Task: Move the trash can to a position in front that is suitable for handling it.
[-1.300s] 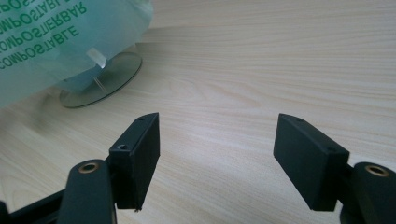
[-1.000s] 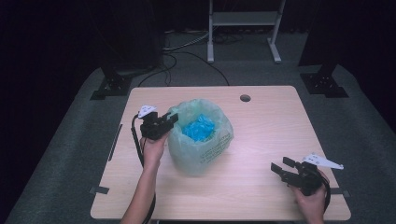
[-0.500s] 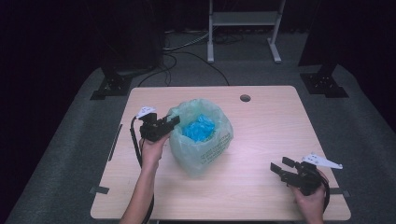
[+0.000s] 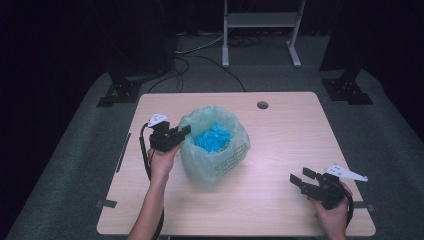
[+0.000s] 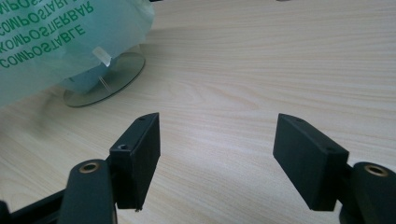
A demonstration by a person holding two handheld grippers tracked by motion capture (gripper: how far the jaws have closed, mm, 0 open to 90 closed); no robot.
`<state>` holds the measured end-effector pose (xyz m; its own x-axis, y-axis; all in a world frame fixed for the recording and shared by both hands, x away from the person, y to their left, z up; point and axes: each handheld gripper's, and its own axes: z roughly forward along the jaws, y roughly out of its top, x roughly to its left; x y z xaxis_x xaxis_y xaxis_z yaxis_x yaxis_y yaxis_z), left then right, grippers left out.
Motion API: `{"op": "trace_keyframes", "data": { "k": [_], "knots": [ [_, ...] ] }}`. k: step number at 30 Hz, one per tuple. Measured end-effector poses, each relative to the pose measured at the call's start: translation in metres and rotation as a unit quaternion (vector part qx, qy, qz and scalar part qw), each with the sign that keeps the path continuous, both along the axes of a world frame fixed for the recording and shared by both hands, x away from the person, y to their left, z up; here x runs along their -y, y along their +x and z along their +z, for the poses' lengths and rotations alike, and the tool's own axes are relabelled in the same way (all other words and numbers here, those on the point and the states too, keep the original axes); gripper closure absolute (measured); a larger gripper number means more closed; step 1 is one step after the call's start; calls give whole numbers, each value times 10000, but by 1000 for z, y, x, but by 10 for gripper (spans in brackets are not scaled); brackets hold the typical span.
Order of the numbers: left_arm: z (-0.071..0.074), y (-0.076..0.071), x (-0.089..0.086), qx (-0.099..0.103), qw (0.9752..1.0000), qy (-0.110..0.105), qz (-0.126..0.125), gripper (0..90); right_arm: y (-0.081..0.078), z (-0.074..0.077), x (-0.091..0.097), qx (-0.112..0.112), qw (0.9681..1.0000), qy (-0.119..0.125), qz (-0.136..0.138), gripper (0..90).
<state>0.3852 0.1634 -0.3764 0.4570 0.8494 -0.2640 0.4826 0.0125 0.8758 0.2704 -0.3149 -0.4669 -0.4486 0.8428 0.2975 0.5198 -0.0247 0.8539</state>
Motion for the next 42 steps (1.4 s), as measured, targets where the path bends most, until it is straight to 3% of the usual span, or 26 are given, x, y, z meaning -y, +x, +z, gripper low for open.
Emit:
{"op": "trace_keyframes", "data": {
  "k": [8, 15, 20, 24, 31, 37, 42],
  "knots": [
    [7, -5, 1, 125, 9998, 142, 87, 710, -1, 1, 0, 16, 10000, 15, 4, 313],
    [10, -6, 0, 179, 9995, 230, 103, 769, -2, 2, 2, 50, 10000, 47, -31, 313],
    [12, -5, -3, 190, 9997, 158, 85, 803, -2, 2, 3, 69, 9999, 65, -36, 313],
    [14, -7, -3, 242, 9993, 257, 89, 814, -2, 3, 3, 75, 9999, 67, -31, 315],
    [19, -10, -6, 369, 9989, 250, 119, 854, 0, 3, -1, 3, 9999, 130, 65, 327],
    [22, -13, -8, 420, 9989, 220, 26, 892, 9, 12, -11, -100, 9996, 118, 235, 355],
    [27, -16, -8, 477, 9988, 132, -59, 891, 19, 30, -23, -87, 9990, 148, 403, 362]
  ]
}}
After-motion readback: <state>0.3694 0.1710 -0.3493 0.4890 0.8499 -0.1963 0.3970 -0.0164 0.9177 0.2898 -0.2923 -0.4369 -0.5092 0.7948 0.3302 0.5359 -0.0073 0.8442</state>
